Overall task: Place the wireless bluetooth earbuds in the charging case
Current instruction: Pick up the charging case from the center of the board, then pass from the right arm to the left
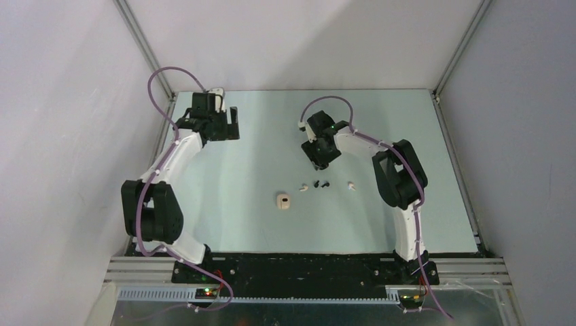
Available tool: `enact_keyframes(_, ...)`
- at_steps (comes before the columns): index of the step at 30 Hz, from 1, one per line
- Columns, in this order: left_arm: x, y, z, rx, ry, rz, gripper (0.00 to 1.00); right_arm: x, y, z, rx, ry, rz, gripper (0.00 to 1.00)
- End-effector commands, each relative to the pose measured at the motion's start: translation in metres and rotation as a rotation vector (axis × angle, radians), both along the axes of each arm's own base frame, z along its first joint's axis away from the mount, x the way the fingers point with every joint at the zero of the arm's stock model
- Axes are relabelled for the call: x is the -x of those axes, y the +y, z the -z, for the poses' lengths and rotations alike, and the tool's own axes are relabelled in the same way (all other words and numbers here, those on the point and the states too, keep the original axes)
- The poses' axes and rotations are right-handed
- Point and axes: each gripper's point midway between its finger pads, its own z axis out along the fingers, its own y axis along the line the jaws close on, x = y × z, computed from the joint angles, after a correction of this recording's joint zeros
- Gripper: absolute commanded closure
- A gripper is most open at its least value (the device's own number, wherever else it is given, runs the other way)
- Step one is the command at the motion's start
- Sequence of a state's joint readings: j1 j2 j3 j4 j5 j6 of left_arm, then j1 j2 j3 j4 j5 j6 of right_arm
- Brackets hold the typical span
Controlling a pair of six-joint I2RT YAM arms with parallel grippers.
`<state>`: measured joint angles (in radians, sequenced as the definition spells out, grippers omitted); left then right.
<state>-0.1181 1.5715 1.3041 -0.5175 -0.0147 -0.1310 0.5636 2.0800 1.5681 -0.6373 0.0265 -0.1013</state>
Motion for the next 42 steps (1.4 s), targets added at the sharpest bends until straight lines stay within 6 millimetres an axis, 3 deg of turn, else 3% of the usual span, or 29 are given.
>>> enact_keyframes(1,-0.014,-0.004,-0.021,0.002,-0.055,0.016,0.12,0.003,-0.004,0.011,0.010,0.033,-0.010,0.38)
enact_keyframes(10,-0.020,-0.007,-0.022,0.007,-0.056,0.017,0.13,-0.003,-0.008,0.021,0.018,0.031,-0.016,0.48)
enact_keyframes(12,-0.021,-0.011,-0.022,0.022,-0.056,0.033,0.13,-0.009,-0.007,0.018,0.009,0.012,-0.017,0.56)
enact_keyframes(13,-0.023,-0.014,-0.022,0.031,-0.054,0.048,0.14,-0.011,-0.006,0.017,0.007,0.003,-0.019,0.66)
enact_keyframes(14,-0.024,-0.020,-0.024,0.048,-0.056,0.070,0.15,-0.017,-0.005,0.011,0.010,-0.024,-0.034,0.70)
enact_keyframes(15,-0.027,-0.024,-0.027,0.057,-0.064,0.093,0.15,-0.022,-0.005,0.001,0.007,-0.054,-0.039,0.78)
enact_keyframes(18,-0.032,-0.042,-0.043,0.119,-0.096,0.191,0.16,-0.050,-0.009,-0.037,0.017,-0.218,-0.064,0.86)
enact_keyframes(22,-0.041,-0.078,-0.087,0.240,-0.188,0.366,0.16,-0.078,0.001,-0.118,-0.081,-0.469,-0.189,0.97)
enact_keyframes(23,-0.042,-0.084,-0.097,0.265,-0.213,0.400,0.16,-0.085,0.001,-0.149,-0.126,-0.568,-0.210,0.97)
enact_keyframes(24,-0.041,-0.096,-0.112,0.312,-0.240,0.459,0.16,-0.083,0.008,-0.164,-0.179,-0.604,-0.253,0.97)
enact_keyframes(26,-0.038,-0.116,-0.137,0.377,-0.300,0.568,0.17,-0.081,0.015,-0.214,-0.250,-0.752,-0.320,0.98)
enact_keyframes(29,-0.032,-0.140,-0.170,0.428,-0.390,0.715,0.18,-0.080,0.034,-0.259,-0.318,-0.962,-0.419,1.00)
enact_keyframes(32,-0.028,-0.162,-0.195,0.430,-0.474,0.824,0.20,-0.075,0.052,-0.288,-0.337,-1.120,-0.496,1.00)
enact_keyframes(36,-0.014,-0.188,-0.209,0.353,-0.573,0.973,0.25,-0.067,0.070,-0.319,-0.388,-1.262,-0.604,1.00)
enact_keyframes(42,-0.013,-0.211,-0.214,0.396,-0.558,0.982,0.33,-0.057,0.082,-0.331,-0.412,-1.336,-0.705,1.00)
